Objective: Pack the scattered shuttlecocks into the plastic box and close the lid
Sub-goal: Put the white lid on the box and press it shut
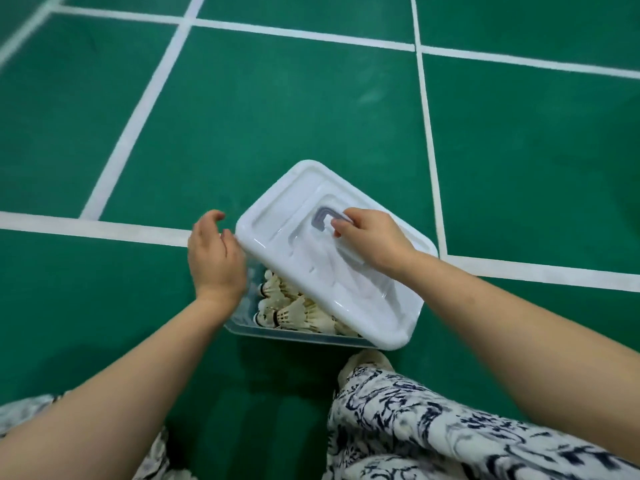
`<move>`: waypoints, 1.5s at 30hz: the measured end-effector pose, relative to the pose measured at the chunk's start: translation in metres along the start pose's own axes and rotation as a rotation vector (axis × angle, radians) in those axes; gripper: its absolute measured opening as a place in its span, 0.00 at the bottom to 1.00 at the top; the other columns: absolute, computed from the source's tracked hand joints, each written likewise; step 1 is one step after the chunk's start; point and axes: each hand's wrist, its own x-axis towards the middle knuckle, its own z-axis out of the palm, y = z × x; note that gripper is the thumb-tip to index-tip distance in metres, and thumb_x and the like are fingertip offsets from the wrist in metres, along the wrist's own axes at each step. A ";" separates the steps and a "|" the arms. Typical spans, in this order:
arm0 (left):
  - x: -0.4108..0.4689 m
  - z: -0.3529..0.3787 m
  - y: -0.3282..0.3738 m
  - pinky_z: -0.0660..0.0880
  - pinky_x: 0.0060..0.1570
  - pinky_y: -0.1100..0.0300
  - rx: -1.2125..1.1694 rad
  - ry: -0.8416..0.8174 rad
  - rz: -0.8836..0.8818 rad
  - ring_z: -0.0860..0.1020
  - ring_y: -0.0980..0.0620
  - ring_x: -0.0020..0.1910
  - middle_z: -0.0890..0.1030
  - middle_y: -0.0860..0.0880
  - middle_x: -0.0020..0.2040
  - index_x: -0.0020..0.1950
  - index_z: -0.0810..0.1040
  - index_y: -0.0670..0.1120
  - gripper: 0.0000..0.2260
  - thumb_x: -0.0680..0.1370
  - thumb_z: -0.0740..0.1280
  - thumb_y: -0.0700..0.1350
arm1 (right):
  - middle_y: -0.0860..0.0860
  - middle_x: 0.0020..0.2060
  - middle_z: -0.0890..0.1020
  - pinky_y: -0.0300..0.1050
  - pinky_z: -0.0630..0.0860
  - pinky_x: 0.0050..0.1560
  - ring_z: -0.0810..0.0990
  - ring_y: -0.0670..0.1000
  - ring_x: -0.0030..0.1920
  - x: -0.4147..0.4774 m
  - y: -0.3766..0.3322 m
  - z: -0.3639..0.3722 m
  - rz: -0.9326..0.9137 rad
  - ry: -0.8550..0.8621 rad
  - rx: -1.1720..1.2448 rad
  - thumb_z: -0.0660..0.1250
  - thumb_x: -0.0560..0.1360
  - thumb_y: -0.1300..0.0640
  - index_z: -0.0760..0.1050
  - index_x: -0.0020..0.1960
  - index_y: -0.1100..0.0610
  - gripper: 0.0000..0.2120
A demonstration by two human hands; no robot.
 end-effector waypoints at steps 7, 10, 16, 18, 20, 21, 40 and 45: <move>-0.002 -0.007 -0.016 0.67 0.50 0.53 0.056 -0.199 -0.144 0.73 0.41 0.55 0.76 0.42 0.59 0.63 0.67 0.43 0.14 0.79 0.55 0.44 | 0.48 0.28 0.71 0.47 0.65 0.35 0.69 0.51 0.32 0.004 0.000 0.022 -0.124 -0.123 -0.211 0.58 0.78 0.47 0.71 0.36 0.57 0.17; 0.000 -0.005 -0.017 0.68 0.54 0.53 0.124 -0.270 -0.159 0.72 0.42 0.59 0.75 0.42 0.62 0.66 0.67 0.43 0.16 0.79 0.56 0.46 | 0.48 0.28 0.71 0.49 0.67 0.36 0.70 0.52 0.34 0.004 -0.001 0.031 -0.147 -0.151 -0.278 0.58 0.77 0.47 0.70 0.36 0.56 0.16; 0.007 -0.001 -0.020 0.69 0.57 0.48 0.211 -0.325 -0.103 0.70 0.40 0.61 0.75 0.41 0.61 0.67 0.67 0.43 0.19 0.79 0.54 0.50 | 0.47 0.25 0.69 0.47 0.63 0.33 0.67 0.48 0.29 0.008 -0.003 0.039 -0.172 -0.171 -0.332 0.59 0.77 0.46 0.65 0.31 0.52 0.18; 0.007 0.001 -0.020 0.68 0.56 0.48 0.240 -0.338 -0.073 0.68 0.40 0.61 0.76 0.41 0.60 0.65 0.69 0.42 0.17 0.79 0.54 0.49 | 0.48 0.26 0.70 0.48 0.65 0.34 0.69 0.50 0.30 0.007 -0.003 0.038 -0.167 -0.171 -0.331 0.59 0.77 0.46 0.67 0.33 0.54 0.17; 0.005 0.001 -0.018 0.69 0.56 0.47 0.234 -0.353 -0.082 0.68 0.40 0.61 0.76 0.41 0.59 0.65 0.68 0.42 0.17 0.79 0.54 0.49 | 0.49 0.26 0.71 0.49 0.67 0.35 0.70 0.52 0.32 0.006 -0.002 0.039 -0.176 -0.171 -0.332 0.59 0.77 0.46 0.71 0.36 0.56 0.17; 0.003 0.001 -0.018 0.69 0.56 0.47 0.230 -0.358 -0.091 0.68 0.40 0.61 0.76 0.40 0.58 0.65 0.68 0.42 0.17 0.79 0.55 0.49 | 0.49 0.26 0.71 0.49 0.68 0.35 0.70 0.53 0.32 0.005 -0.003 0.040 -0.182 -0.178 -0.340 0.59 0.77 0.46 0.72 0.38 0.57 0.17; -0.013 0.002 -0.027 0.67 0.56 0.51 0.078 -0.324 -0.297 0.69 0.41 0.64 0.66 0.42 0.69 0.74 0.53 0.46 0.28 0.78 0.58 0.54 | 0.52 0.55 0.76 0.54 0.66 0.58 0.73 0.57 0.58 0.009 0.022 0.054 -0.301 0.066 -0.770 0.54 0.76 0.42 0.70 0.63 0.52 0.21; -0.007 0.006 -0.036 0.69 0.50 0.52 0.127 -0.306 -0.414 0.74 0.41 0.56 0.76 0.41 0.59 0.64 0.68 0.41 0.26 0.75 0.61 0.59 | 0.52 0.76 0.54 0.63 0.48 0.72 0.52 0.55 0.76 0.007 0.034 0.058 -0.172 0.009 -0.795 0.41 0.73 0.36 0.48 0.76 0.52 0.35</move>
